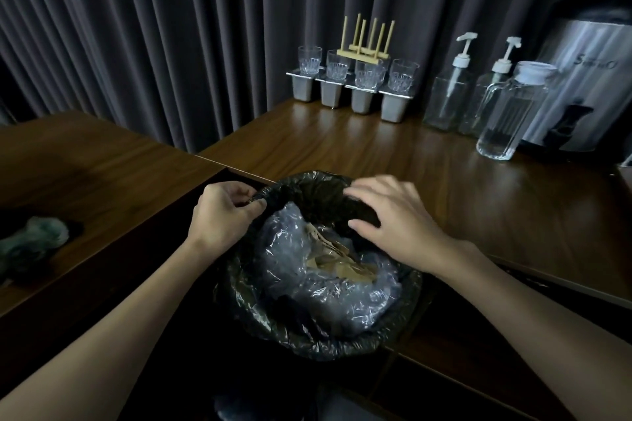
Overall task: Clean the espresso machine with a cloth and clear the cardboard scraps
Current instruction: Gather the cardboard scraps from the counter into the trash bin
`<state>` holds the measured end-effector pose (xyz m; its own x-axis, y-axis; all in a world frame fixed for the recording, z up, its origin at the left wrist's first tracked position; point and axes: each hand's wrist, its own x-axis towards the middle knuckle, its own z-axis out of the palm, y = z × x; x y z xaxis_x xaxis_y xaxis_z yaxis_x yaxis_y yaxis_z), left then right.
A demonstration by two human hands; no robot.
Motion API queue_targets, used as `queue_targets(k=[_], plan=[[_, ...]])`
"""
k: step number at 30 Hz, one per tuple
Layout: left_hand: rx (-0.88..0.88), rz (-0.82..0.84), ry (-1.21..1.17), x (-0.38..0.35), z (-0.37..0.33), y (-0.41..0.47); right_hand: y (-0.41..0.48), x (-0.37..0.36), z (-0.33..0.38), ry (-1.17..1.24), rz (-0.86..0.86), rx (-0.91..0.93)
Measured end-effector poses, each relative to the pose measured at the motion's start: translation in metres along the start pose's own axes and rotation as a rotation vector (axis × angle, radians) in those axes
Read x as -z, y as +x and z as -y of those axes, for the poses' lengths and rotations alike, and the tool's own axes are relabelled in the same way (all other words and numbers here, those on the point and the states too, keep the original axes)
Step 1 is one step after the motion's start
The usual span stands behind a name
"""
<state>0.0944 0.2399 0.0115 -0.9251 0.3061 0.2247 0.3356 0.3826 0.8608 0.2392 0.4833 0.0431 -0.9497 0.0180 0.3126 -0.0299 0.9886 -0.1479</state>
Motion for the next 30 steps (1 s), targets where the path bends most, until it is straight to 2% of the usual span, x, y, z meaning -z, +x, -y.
queue_targets(k=[2,4,9,15,21,26,30], plan=[[0.011,0.004,-0.029,0.005,0.0,0.0,0.005,-0.003,-0.001,-0.192,0.071,-0.047],[0.023,0.01,-0.065,0.008,0.0,-0.001,0.007,-0.009,0.003,-0.177,0.188,-0.118],[0.038,0.011,-0.092,0.012,0.008,-0.005,0.017,-0.019,-0.005,0.258,0.051,-0.384],[0.077,-0.006,-0.053,0.011,0.029,-0.006,0.018,-0.044,-0.015,0.427,0.186,-0.41],[0.089,-0.045,-0.106,0.011,0.051,-0.022,0.014,-0.078,-0.016,0.683,0.184,-0.451],[0.135,0.034,-0.093,0.017,0.076,-0.041,0.012,-0.102,-0.017,0.667,0.165,-0.466],[0.23,0.026,0.032,0.021,0.106,-0.056,0.01,-0.118,-0.016,0.634,0.195,-0.521]])
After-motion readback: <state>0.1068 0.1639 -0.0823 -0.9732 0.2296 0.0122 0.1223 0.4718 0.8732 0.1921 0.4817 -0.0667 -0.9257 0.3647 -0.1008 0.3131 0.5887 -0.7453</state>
